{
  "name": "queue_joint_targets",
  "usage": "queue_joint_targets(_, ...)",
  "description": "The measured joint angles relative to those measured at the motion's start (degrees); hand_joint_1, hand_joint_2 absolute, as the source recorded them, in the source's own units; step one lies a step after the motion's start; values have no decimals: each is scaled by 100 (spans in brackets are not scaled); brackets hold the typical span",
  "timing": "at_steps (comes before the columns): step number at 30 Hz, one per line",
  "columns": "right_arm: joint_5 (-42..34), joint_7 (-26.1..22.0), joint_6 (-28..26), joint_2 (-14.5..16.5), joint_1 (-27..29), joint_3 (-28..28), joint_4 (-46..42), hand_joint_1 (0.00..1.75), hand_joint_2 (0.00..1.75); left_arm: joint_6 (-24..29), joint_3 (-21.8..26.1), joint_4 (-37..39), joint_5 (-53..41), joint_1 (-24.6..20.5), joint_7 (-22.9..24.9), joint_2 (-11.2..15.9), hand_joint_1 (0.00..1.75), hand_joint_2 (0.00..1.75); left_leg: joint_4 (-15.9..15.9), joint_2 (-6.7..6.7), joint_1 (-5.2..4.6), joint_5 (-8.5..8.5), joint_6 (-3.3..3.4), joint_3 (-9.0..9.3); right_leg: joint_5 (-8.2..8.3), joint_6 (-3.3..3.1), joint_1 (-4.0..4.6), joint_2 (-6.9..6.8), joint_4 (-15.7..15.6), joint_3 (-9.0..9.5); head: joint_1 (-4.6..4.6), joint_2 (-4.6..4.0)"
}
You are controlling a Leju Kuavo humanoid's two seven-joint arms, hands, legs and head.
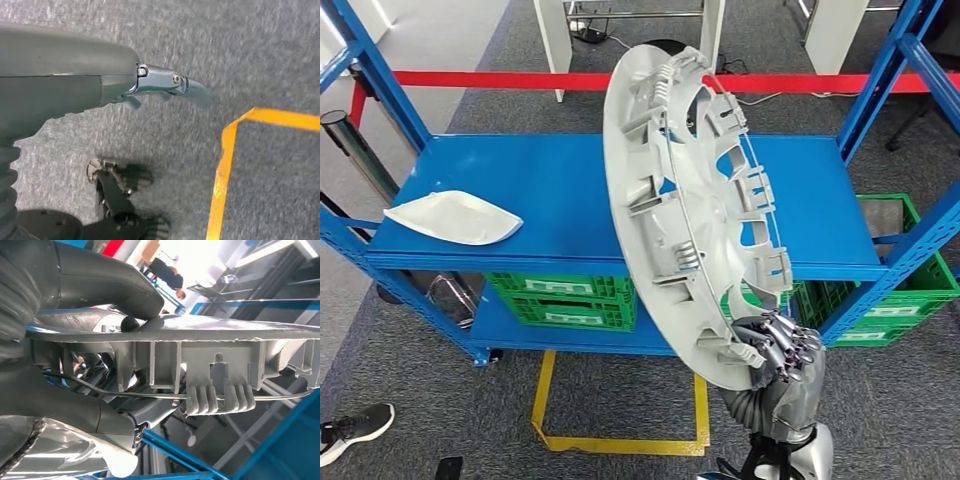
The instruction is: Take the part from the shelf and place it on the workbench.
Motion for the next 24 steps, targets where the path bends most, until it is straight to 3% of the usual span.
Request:
queue_joint_targets(3,-21,-3,0,21,-36,51,26,175,175,20,1,11,1,19,39,34,0,175,-150,2,-39,129,22,-28,143,121,-37,-20,-78,-12,-16,0)
queue_joint_targets(4,-33,-3,0,23,-35,57,29,175,175,32,1,12,1,19,62,42,0,175,-195,12,-31,212,42,-64,104,150,-38,-18,-77,-40,-14,0)
queue_joint_targets(5,-43,-1,0,23,-36,59,32,175,175,44,1,12,1,19,80,41,0,175,-239,24,-17,302,67,-118,-49,173,-33,-15,4,-94,-8,0)
queue_joint_targets(6,-60,7,0,22,-36,59,36,175,175,55,1,12,2,19,92,40,0,175,-269,36,-5,389,86,-191,-310,186,-32,-12,211,-170,-4,0)
queue_joint_targets(8,-101,40,0,21,-24,63,49,175,175,79,1,13,11,24,99,40,0,175,-264,49,-18,527,114,-377,-871,206,-26,-9,875,-311,-2,0)
queue_joint_targets(9,-122,66,0,18,-13,67,58,175,175,90,1,13,21,27,99,40,0,175,-251,53,-25,596,117,-479,-983,212,-22,-9,1177,-323,-4,0)
queue_joint_targets(10,-137,90,0,15,-5,72,68,175,175,98,1,14,31,29,98,40,0,175,-233,56,-31,661,118,-582,-948,213,-16,-9,1337,-270,-5,0)
queue_joint_targets(11,-151,115,0,11,0,77,79,175,175,106,1,14,40,29,97,41,0,175,-208,57,-35,723,113,-687,-807,204,-7,-10,1323,-131,-3,0)
queue_joint_targets(13,-179,154,0,4,-8,81,95,175,175,119,1,14,53,28,95,39,0,175,-143,57,-41,827,92,-870,-564,152,19,-15,763,410,-3,0)
queue_joint_targets(15,-197,180,0,1,-28,86,102,175,175,130,1,15,61,28,90,35,0,175,-78,61,-51,920,51,-985,-672,93,51,-25,-60,1003,-9,0)
queue_joint_targets(16,-201,185,0,-1,-36,90,105,175,175,133,1,15,64,28,87,35,0,175,-64,65,-48,968,26,-1012,-764,69,66,-27,-313,1146,-9,0)
queue_joint_targets(18,-203,191,0,-5,-45,99,116,175,175,139,1,21,70,34,84,40,0,175,-68,64,-37,1063,-32,-1047,-756,11,68,-28,-454,1147,-5,0)
queue_joint_targets(19,-205,196,0,-8,-52,106,122,175,175,142,0,25,72,41,84,39,0,175,-48,52,-28,1025,-69,-1071,-698,-27,56,-34,-461,1099,-6,0)
queue_joint_targets(20,-211,203,0,-10,-61,116,129,175,175,148,-1,28,74,52,84,39,0,175,46,38,-19,881,-112,-1109,-632,-69,41,-42,-470,1044,-16,0)
queue_joint_targets(23,-239,238,0,-17,-82,141,143,175,175,178,-2,32,89,66,84,42,0,175,941,18,47,26,-241,-1289,-423,-123,26,-54,-462,859,-47,0)
queue_joint_targets(24,-248,255,0,-20,-87,145,150,175,175,189,-2,32,95,63,84,43,0,175,1277,18,74,-135,-275,-1319,-356,-116,24,-54,-446,782,-49,0)
